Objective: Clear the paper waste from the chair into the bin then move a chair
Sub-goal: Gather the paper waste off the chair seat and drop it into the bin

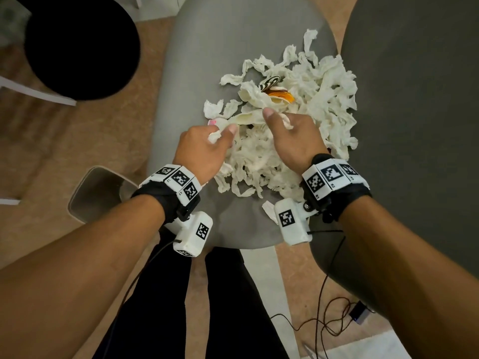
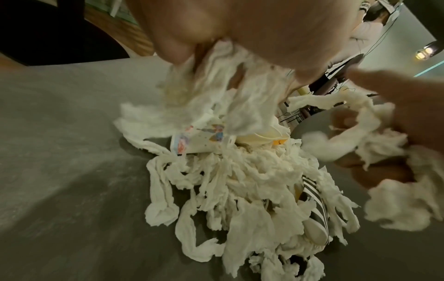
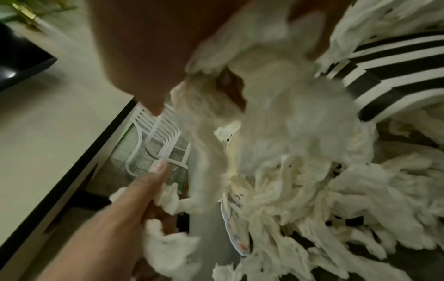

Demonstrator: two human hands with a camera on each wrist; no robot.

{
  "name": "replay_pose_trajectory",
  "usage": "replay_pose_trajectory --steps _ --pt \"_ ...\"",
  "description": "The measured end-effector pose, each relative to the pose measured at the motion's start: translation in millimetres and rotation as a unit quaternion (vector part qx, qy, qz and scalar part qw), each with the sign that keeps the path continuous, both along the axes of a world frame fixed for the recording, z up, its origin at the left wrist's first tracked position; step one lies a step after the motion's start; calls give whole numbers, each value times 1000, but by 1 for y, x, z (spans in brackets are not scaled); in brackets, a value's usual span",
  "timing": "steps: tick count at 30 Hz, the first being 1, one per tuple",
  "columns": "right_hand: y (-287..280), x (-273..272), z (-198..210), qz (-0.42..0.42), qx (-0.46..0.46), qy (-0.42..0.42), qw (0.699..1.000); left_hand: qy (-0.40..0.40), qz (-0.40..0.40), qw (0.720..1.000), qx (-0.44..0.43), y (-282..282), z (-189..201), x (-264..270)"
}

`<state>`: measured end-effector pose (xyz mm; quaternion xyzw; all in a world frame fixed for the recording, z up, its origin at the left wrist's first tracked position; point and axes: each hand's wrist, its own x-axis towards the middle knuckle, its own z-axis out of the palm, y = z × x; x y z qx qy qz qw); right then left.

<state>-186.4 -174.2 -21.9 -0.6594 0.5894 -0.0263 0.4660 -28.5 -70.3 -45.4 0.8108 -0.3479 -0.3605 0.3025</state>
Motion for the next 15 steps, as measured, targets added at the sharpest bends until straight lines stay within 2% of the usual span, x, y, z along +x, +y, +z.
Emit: replay_pose_trajectory --steps 3,5,8,11,14,15 --pt "3 3 -1 29 -46 9 998 -13 30 999 7 3 -1 2" --pt "5 4 -7 24 -16 -10 1000 0 24 1000 3 6 0 2" --pt "10 5 -12 1 18 -29 999 66 20 997 33 18 -5 6" --pt "12 8 -11 54 -18 12 998 25 25 999 39 30 -10 7" --pt "20 15 -4 40 20 40 998 -11 45 997 54 38 -6 5" --pt "22 16 -6 39 6 40 998 -20 47 997 59 41 -7 5"
